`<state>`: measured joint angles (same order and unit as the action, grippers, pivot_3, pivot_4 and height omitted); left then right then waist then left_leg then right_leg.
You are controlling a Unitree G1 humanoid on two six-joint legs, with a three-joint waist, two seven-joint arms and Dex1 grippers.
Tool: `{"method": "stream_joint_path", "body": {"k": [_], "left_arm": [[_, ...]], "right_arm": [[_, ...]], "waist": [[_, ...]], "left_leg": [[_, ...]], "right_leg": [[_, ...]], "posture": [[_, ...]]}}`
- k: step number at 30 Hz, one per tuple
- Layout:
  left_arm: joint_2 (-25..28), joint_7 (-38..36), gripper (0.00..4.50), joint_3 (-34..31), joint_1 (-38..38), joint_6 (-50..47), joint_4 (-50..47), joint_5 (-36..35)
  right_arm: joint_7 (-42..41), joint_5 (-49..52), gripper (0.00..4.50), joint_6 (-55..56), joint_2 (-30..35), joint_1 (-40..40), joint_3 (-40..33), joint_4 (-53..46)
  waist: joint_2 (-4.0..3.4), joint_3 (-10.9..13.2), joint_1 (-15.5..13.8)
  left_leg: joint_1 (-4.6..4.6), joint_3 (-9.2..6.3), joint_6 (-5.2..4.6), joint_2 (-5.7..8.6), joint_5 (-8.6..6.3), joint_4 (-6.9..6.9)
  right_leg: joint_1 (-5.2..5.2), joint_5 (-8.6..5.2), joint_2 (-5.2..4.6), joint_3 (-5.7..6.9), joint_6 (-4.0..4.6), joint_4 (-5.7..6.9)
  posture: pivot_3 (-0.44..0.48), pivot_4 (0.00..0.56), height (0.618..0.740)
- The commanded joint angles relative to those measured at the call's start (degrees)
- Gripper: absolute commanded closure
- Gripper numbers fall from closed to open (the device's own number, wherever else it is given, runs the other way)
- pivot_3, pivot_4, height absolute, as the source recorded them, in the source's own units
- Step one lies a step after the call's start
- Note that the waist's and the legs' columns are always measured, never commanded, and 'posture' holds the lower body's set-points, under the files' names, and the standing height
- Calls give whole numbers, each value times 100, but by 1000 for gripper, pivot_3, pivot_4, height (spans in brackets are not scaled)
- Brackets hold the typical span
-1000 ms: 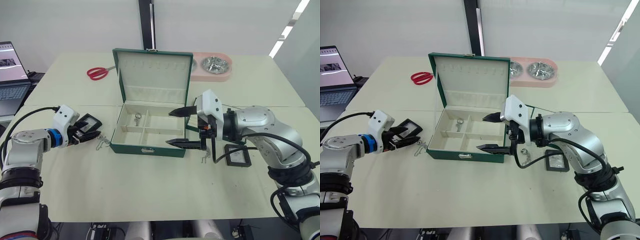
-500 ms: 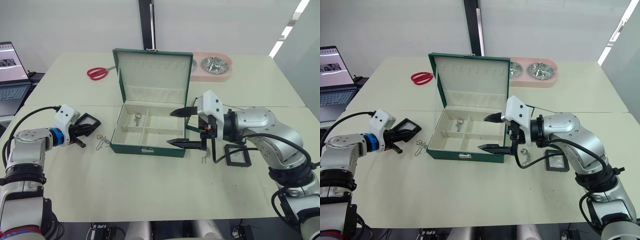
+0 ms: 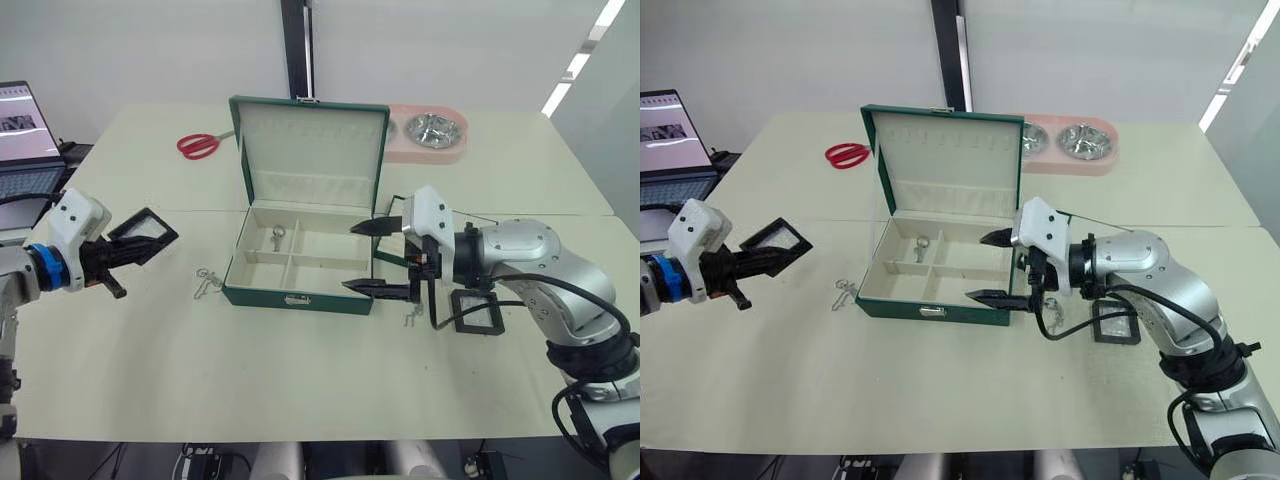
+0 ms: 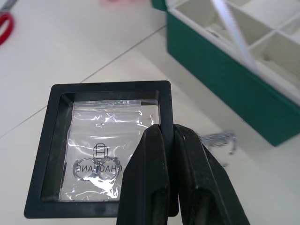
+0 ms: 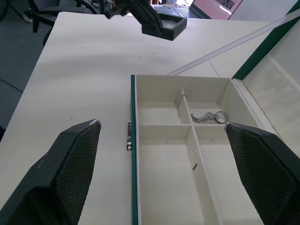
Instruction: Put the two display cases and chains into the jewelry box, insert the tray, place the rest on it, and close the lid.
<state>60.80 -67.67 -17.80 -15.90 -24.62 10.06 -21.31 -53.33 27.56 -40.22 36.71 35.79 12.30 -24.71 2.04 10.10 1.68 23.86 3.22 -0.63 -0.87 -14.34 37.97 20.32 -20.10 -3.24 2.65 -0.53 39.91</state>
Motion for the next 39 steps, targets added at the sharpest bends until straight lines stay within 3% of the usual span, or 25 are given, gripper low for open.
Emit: {"method": "stream_joint_path", "body": {"k": [1,5,9,14,21,28,39], "left_arm": [[309,-272,4480,-222,74,-532,-1120,-533],[337,-435,4480,98,-248,-678,-1833,-798],[56,-596,4480,964,-1025,-597,-2192,-759],[-359,-919,4480,2166,-2119,-245,-1729,-145],[-1066,-1249,4480,3214,-3069,461,-805,737],[-1944,-1408,4480,3669,-3741,1590,521,1371],[-2811,-1244,4480,3693,-4212,2989,2414,2035]], "right_arm": [[135,-53,0,105,118,-106,-276,-308],[250,-62,0,49,255,-364,-393,-469],[416,-59,0,-43,479,-756,-629,-644],[638,34,0,-227,597,-1059,-855,-936],[951,79,0,-391,646,-1456,-1087,-1301],[1168,165,0,-503,598,-1532,-1126,-1434],[1272,131,0,-615,635,-1520,-1063,-1444]], "waist": [[0,0,-6],[0,0,-24],[-1,1,-31],[-2,1,-39],[-2,1,-30],[-2,1,-43],[-2,1,-42]], "left_leg": [[1,0,0,0,0,0],[2,-2,0,2,0,0],[0,-2,1,4,1,0],[0,1,18,6,11,1],[1,4,19,7,13,2],[2,4,19,8,13,7],[3,3,19,9,14,9]], "right_leg": [[-1,0,0,0,0,0],[-4,0,1,0,0,-3],[-8,0,5,-2,0,-3],[-7,0,10,-8,0,-1],[-4,-1,14,-16,-1,-1],[-5,-1,13,-18,-1,-2],[-4,-1,13,-16,-1,-1]], "posture": [[0,150,740],[0,150,740],[0,150,740],[0,150,740],[0,150,740],[0,150,740],[0,150,740]]}}
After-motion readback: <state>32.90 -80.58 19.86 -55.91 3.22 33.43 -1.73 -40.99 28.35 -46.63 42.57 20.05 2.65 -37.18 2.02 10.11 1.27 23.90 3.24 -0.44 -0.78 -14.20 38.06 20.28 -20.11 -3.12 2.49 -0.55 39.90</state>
